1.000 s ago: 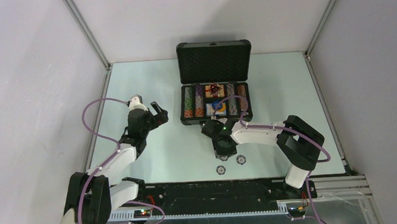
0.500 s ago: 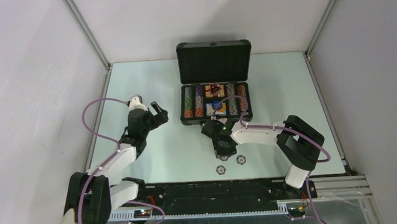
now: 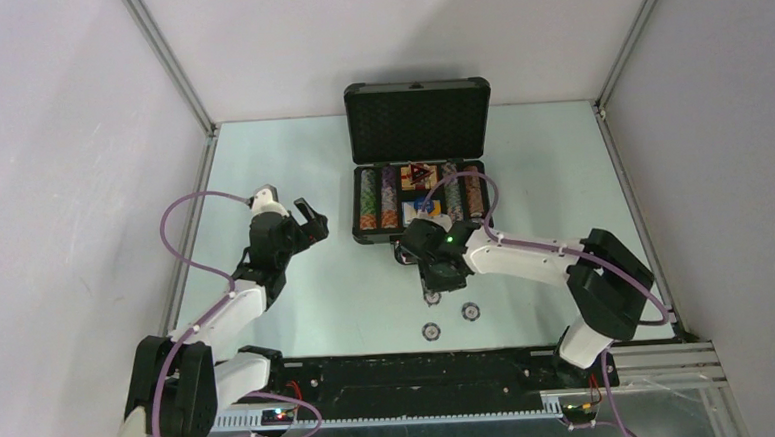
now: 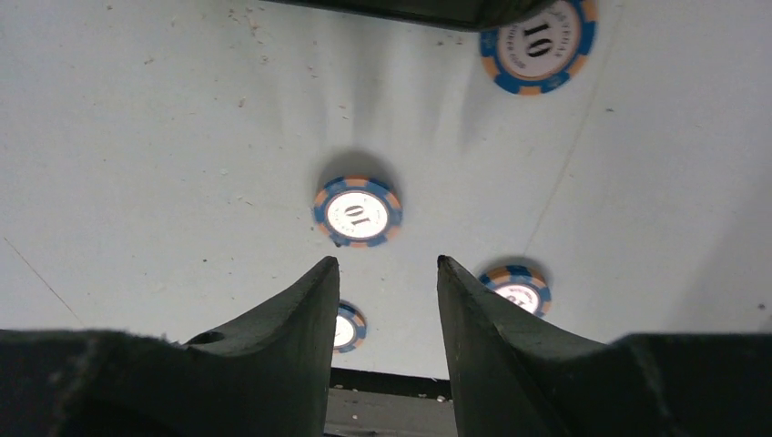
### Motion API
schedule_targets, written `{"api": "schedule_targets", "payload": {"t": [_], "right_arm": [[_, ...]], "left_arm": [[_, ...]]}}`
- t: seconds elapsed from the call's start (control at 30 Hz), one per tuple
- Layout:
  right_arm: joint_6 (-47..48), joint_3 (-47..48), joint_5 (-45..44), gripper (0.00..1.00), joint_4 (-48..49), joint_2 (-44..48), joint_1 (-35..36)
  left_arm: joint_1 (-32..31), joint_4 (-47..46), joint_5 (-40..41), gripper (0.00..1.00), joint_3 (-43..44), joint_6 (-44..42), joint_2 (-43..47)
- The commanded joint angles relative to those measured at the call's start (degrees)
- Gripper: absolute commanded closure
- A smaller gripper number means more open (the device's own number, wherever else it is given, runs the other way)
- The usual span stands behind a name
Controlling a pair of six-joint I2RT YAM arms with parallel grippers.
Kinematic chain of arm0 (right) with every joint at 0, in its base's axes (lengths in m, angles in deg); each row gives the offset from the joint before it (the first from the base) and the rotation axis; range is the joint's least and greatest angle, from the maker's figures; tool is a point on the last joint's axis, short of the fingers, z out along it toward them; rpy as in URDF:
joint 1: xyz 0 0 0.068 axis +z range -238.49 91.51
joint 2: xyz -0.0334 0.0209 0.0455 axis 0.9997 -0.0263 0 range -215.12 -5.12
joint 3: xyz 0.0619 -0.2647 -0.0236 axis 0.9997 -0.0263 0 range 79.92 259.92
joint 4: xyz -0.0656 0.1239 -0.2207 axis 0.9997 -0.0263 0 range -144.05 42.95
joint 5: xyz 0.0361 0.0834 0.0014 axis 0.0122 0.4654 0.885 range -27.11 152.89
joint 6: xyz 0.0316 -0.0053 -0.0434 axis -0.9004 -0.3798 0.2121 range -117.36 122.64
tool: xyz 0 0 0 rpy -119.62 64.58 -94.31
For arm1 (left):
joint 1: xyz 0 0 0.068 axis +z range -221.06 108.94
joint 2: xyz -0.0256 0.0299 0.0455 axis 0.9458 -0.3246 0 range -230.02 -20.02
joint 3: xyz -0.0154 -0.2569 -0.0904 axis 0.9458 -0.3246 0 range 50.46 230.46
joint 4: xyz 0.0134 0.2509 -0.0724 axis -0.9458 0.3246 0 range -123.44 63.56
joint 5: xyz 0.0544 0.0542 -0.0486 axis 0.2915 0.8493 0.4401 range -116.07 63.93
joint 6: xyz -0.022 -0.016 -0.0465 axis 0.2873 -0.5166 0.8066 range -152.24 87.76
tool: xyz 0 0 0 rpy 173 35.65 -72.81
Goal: Pack up texas hold em set
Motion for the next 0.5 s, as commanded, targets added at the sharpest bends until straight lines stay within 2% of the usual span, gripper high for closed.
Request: {"api": "schedule_targets", "payload": {"t": [0.0,0.13,0.23,0.37,0.47], "right_arm": [[-0.14,1.22,-4.46,0.51,-4.84,4.01,-0.88],[-0.35,-2.34,-3.35,0.50,-4.36,7.09,-2.24],[-0.10,-3.64,-1.66,0.44,-2.33,7.87,-2.52],[0.24,-3.67,0.58,0.38,0.41,6.07,-1.79],[0.18,-3.74,1.48,0.37,2.34,3.27,-1.56]], "left_arm": [[-0.44,-2.17,-0.04,0.02,1.48,-1.46,0.20],[-0.40,-2.12,-0.05,0.02,1.48,-1.48,0.15],[-0.41,-2.15,-0.04,0.02,1.48,-1.40,0.19],[-0.42,-2.12,-0.07,0.02,1.44,-1.50,0.22],[-0.41,-2.11,0.04,0.02,1.40,-1.47,0.20]]}}
